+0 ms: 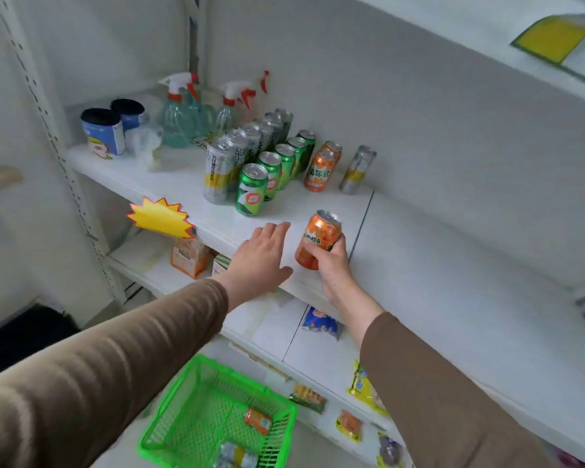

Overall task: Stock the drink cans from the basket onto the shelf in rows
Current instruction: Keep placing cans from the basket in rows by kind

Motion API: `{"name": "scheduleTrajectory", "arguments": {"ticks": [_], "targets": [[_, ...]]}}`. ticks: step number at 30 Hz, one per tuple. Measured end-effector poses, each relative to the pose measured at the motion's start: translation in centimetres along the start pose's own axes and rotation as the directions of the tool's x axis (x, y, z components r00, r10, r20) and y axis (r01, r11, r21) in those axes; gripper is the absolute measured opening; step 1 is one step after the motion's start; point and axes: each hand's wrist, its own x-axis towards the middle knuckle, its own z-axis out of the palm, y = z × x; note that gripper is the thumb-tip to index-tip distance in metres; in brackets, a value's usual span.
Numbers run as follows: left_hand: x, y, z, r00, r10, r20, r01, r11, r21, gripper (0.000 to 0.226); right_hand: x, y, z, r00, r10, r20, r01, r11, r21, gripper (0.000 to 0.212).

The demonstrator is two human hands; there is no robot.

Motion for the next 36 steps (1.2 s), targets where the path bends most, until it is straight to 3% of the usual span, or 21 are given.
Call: {"name": "scheduleTrajectory", "arguments": {"ticks": [2, 10, 16, 21, 26, 30, 36], "targets": [[2.2, 0.9, 1.3, 0.999, -0.046, -0.018, 0.045, 0.999, -0.014, 0.087, 3.0, -0.2, -1.0, 1.0, 0.016, -0.02, -0.017, 1.0, -0.024, 0.062], [8.6, 2.4, 4.6, 0.965, -0.233, -0.123, 0.228, 0.972, -0.053, 0.087, 13.2, -1.1, -0.4, 0.996, -0.088, 0.0, 0.085, 0.964, -0.252, 0.09], [10.5, 1.9, 5.7, 0.948, -0.285, -0.142, 0.281, 0.959, -0.044, 0.087, 18.0, -2.3, 1.0, 0.982, -0.177, -0.067, 0.144, 0.928, -0.343, 0.103], [11.4, 1.3, 6.7, 0.944, -0.294, -0.151, 0.291, 0.956, -0.043, 0.087, 19.9, -1.7, 1.0, 0.991, -0.13, -0.024, 0.107, 0.895, -0.433, 0.105], [12.1, 0.7, 7.1, 0.939, -0.308, -0.154, 0.307, 0.951, -0.032, 0.087, 20.2, 0.2, 0.5, 0.99, -0.14, 0.026, 0.14, 0.919, -0.368, 0.093], [12.8, 0.4, 7.0, 0.935, -0.312, -0.168, 0.312, 0.95, -0.03, 0.086, 20.8, 0.6, 0.7, 0.99, -0.106, 0.091, 0.134, 0.901, -0.412, 0.097], [13.2, 0.3, 6.7, 0.932, -0.312, -0.184, 0.314, 0.949, -0.019, 0.085, 21.3, -0.3, 2.0, 0.991, -0.121, 0.053, 0.132, 0.916, -0.379, 0.1]]}}
